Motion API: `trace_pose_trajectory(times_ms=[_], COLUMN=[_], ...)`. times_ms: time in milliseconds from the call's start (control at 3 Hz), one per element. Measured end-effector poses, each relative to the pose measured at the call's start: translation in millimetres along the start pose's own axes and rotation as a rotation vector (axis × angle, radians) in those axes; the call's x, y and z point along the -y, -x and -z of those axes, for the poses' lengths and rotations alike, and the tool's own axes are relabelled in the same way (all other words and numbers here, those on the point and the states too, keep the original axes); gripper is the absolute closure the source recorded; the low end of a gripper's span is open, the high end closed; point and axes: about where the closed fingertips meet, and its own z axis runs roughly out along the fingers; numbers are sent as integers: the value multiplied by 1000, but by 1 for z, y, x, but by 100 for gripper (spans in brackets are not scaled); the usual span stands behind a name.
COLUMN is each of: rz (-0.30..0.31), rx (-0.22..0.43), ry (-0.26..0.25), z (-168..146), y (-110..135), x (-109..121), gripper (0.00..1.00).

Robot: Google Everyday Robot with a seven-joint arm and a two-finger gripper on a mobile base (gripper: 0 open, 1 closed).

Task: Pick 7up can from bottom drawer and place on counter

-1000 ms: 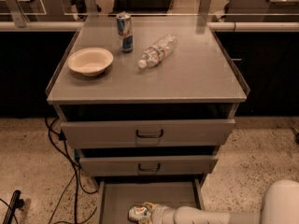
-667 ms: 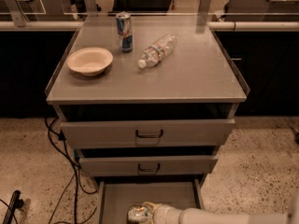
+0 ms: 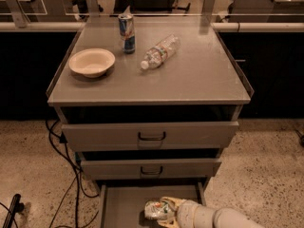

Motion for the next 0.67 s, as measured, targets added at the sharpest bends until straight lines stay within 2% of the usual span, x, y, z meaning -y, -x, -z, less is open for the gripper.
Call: trace_pose_trajectory(times_ms=[333,667], rz=[29,29], rx=[-22,-22], ry=[4,4], z=[8,8], y=[1,1], x=[2,2], gripper=[100,100])
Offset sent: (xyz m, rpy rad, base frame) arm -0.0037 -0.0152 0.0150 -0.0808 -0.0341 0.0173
